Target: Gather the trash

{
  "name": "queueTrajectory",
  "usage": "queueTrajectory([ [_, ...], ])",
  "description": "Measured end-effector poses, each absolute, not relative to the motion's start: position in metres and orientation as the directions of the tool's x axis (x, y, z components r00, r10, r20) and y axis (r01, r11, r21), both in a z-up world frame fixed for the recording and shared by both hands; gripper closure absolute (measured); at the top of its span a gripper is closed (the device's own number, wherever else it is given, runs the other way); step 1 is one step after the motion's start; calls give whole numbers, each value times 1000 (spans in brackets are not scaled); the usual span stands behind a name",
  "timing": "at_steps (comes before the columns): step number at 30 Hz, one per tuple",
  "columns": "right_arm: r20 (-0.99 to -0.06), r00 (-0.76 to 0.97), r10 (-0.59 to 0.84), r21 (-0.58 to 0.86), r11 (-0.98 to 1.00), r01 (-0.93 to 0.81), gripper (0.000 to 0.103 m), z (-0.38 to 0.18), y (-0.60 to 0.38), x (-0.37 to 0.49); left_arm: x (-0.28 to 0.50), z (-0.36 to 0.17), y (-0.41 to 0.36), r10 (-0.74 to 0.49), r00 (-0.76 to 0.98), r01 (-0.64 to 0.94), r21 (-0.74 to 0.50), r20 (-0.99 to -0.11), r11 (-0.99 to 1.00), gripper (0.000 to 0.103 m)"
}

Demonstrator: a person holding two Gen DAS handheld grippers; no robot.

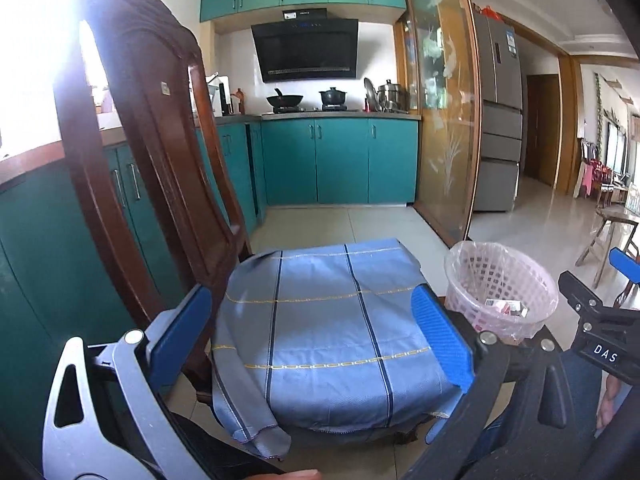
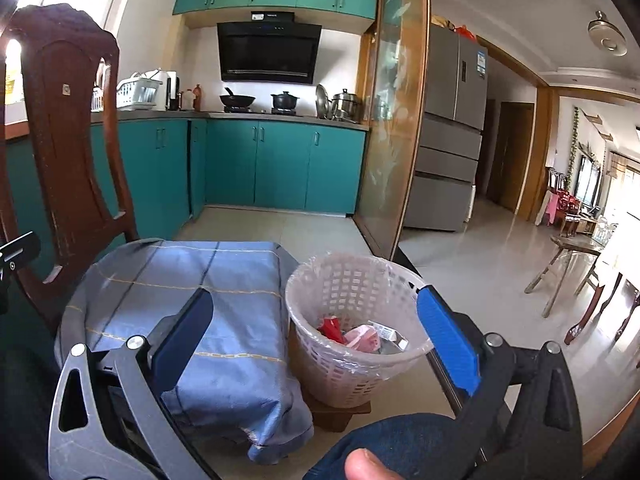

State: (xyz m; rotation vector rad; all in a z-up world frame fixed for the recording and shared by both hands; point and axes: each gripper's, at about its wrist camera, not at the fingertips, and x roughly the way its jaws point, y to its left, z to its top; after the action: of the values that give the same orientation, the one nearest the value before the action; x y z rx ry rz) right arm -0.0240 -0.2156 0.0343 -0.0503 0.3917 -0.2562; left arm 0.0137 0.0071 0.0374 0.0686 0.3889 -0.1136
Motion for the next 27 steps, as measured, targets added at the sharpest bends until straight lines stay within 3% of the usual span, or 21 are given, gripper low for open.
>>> queueTrajectory([
  [27,-345,887,-306,-110,952,286,3,46,-209,-38,15,35,14,-98,920,122,39,-380,992,3],
])
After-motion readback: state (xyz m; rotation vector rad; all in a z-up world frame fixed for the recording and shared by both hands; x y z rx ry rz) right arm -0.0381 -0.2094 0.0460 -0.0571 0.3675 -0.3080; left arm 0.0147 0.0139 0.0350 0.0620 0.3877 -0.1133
